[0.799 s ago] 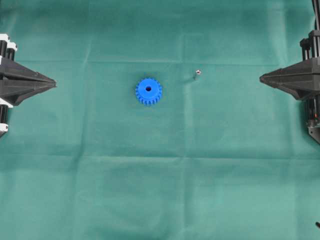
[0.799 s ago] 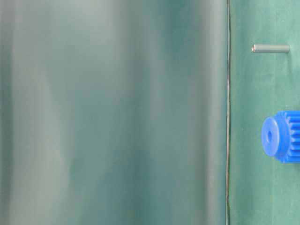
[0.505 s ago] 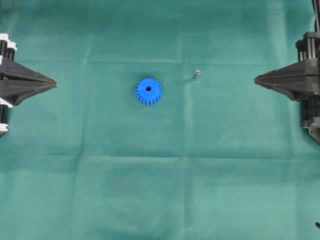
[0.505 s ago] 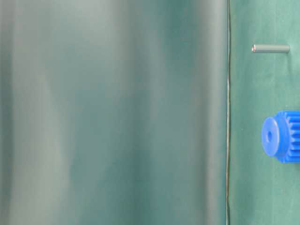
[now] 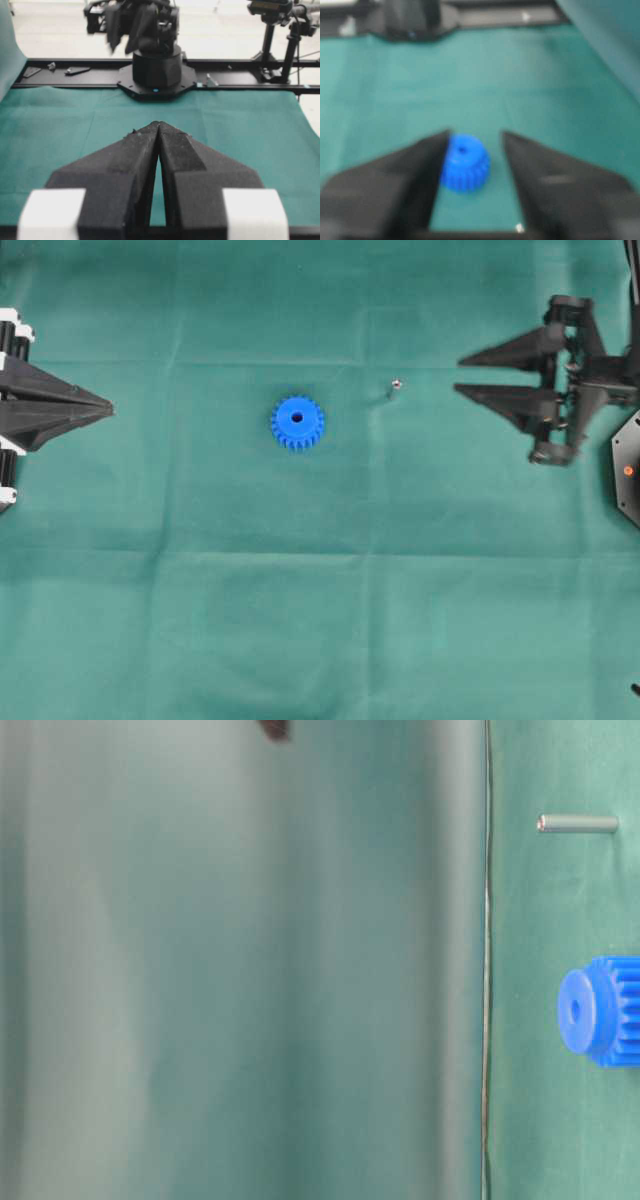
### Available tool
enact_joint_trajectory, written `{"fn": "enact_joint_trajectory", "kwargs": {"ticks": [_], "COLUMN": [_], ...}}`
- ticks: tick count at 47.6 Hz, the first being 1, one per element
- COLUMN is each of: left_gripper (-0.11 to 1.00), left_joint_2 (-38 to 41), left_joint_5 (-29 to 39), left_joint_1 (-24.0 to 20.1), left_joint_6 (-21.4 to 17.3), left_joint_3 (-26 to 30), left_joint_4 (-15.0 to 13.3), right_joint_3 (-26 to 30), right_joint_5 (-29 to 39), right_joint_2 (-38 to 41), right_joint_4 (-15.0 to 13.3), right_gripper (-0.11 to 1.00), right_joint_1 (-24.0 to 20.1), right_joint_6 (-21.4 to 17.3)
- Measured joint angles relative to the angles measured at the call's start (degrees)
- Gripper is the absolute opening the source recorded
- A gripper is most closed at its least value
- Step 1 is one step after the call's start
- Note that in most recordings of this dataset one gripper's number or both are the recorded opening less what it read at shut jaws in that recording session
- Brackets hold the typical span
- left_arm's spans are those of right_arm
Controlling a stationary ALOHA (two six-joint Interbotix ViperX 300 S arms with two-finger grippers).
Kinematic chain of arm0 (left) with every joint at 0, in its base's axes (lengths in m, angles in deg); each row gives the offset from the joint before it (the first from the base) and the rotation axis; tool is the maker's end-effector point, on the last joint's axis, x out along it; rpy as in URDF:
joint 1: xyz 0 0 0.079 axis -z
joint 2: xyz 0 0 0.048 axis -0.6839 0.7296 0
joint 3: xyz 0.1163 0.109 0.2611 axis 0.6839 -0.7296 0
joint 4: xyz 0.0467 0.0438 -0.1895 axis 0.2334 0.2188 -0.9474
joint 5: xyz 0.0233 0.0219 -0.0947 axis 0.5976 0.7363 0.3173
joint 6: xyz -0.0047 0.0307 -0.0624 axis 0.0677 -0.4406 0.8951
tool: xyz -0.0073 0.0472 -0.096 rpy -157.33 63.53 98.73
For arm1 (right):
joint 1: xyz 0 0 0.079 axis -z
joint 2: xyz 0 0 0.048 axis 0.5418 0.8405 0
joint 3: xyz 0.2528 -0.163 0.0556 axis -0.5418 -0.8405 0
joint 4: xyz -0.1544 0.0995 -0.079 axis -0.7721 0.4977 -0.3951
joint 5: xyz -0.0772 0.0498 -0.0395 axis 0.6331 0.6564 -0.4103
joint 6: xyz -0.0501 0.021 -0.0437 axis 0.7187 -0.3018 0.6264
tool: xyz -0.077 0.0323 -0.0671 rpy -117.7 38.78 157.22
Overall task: Insert the shaft placed at a random location into the center hole of the small gear at another random location.
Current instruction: 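Move the right gripper left over the silver shaft, fingers open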
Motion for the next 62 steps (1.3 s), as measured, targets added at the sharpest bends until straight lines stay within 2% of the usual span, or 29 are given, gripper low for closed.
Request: {"fn": "enact_joint_trajectory", "kwargs": {"ticks": [2, 4, 9, 28, 38, 46, 51, 54, 62], "left_gripper": [0.00, 0.00, 0.00, 0.00, 0.00, 0.00, 0.00, 0.00, 0.00], "left_joint_2": [-0.1, 0.0, 0.0, 0.0, 0.1, 0.1, 0.1, 0.2, 0.2], "left_joint_5": [0.0, 0.1, 0.4, 0.3, 0.4, 0.7, 1.2, 1.4, 1.5], "left_joint_1": [0.0, 0.0, 0.0, 0.1, 0.0, 0.0, 0.0, 0.0, 0.0], "left_joint_6": [0.0, 0.1, 0.1, 0.1, 0.1, 0.2, 0.3, 0.4, 0.4], "left_joint_3": [0.0, 0.0, 0.0, 0.0, 0.0, 0.0, 0.0, 0.0, 0.0], "left_joint_4": [0.0, 0.0, 0.0, 0.0, 0.1, 0.0, 0.1, 0.1, 0.1], "right_joint_3": [0.0, -0.1, -0.2, 1.5, 4.0, 4.9, 5.1, 5.0, 5.1], "right_joint_5": [-2.4, -4.3, -8.9, -18.4, -19.6, -19.6, -19.6, -19.6, -19.3], "right_joint_2": [3.2, 6.2, 13.1, 32.0, 38.2, 39.9, 40.0, 40.0, 40.0], "right_joint_4": [0.0, 0.0, 0.1, 2.6, 3.1, 3.1, 3.1, 3.1, 3.1], "right_gripper": [0.82, 0.89, 0.82, 0.83, 0.83, 0.81, 0.75, 0.68, 0.23], "right_joint_1": [0.6, 1.1, 2.5, 5.4, 5.4, 5.4, 5.4, 5.4, 5.4], "right_joint_6": [0.1, 0.1, 0.1, 0.1, 0.1, 0.1, 0.1, 0.1, 0.1]}}
